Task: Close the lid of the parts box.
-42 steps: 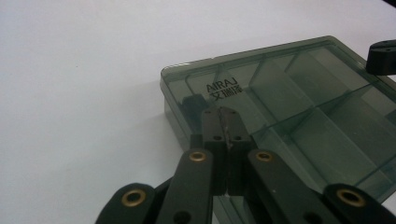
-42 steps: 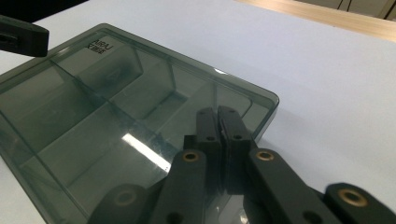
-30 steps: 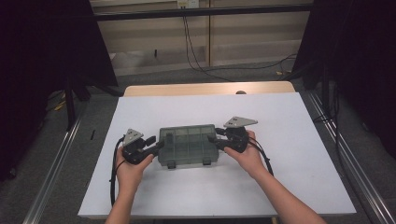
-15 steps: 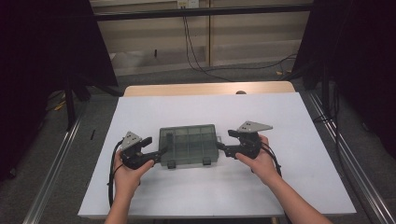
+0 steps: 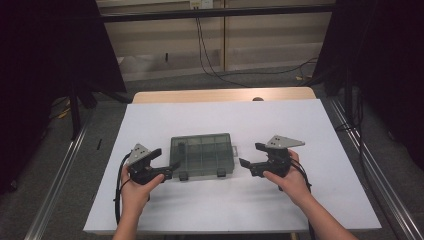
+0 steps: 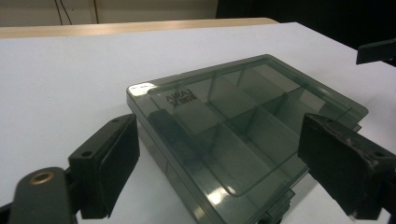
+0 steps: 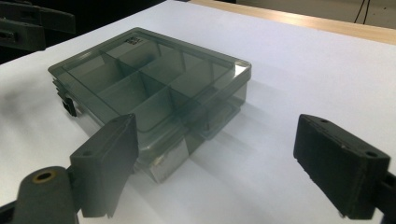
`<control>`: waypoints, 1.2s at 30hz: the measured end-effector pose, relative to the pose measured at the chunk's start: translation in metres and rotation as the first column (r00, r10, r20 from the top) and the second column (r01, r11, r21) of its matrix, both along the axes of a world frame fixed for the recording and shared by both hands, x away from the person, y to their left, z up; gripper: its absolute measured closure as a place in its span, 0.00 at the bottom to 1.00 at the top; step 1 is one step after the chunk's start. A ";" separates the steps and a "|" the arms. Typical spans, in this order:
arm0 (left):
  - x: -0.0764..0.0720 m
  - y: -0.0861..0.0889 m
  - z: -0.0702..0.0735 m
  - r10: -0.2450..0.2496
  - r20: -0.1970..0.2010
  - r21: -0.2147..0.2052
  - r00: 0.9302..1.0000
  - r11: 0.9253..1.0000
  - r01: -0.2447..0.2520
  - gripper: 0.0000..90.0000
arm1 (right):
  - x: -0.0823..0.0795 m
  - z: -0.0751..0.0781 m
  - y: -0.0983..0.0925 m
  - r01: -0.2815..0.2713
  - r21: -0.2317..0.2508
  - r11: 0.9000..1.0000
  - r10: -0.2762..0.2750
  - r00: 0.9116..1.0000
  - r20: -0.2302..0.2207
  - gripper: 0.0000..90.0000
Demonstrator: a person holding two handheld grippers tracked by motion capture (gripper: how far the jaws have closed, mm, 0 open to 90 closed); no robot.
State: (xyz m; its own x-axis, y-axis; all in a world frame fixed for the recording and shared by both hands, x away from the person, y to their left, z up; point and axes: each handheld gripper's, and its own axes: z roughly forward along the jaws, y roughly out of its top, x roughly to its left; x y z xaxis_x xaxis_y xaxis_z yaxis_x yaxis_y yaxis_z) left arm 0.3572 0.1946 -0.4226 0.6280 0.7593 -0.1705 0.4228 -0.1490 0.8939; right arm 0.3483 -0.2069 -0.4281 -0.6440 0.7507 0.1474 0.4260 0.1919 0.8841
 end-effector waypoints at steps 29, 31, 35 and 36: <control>-0.019 0.026 0.000 0.000 0.100 -0.010 0.995 1.000 0.001 0.06 | -0.028 -0.007 -0.027 0.003 -0.011 1.000 -0.003 1.000 0.017 0.12; -0.020 0.027 0.000 -0.007 0.104 -0.010 0.995 1.000 0.008 0.06 | -0.029 -0.007 -0.029 0.003 -0.010 1.000 -0.003 1.000 0.022 0.12; -0.023 0.030 -0.001 -0.004 0.106 -0.012 0.994 1.000 0.005 0.06 | -0.031 -0.008 -0.032 0.010 -0.008 1.000 -0.009 1.000 0.021 0.12; -0.023 0.032 -0.001 -0.003 0.104 -0.008 0.995 1.000 0.004 0.06 | -0.032 -0.008 -0.033 0.010 -0.008 1.000 -0.010 1.000 0.021 0.12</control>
State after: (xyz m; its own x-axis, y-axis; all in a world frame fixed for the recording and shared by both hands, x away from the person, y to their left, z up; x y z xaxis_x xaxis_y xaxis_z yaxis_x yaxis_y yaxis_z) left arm 0.3342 0.2264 -0.4238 0.6456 0.7557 -0.1104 0.3272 -0.1431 0.9341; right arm 0.3162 -0.2401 -0.4361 -0.6391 0.7584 0.1280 0.4095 0.1946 0.8913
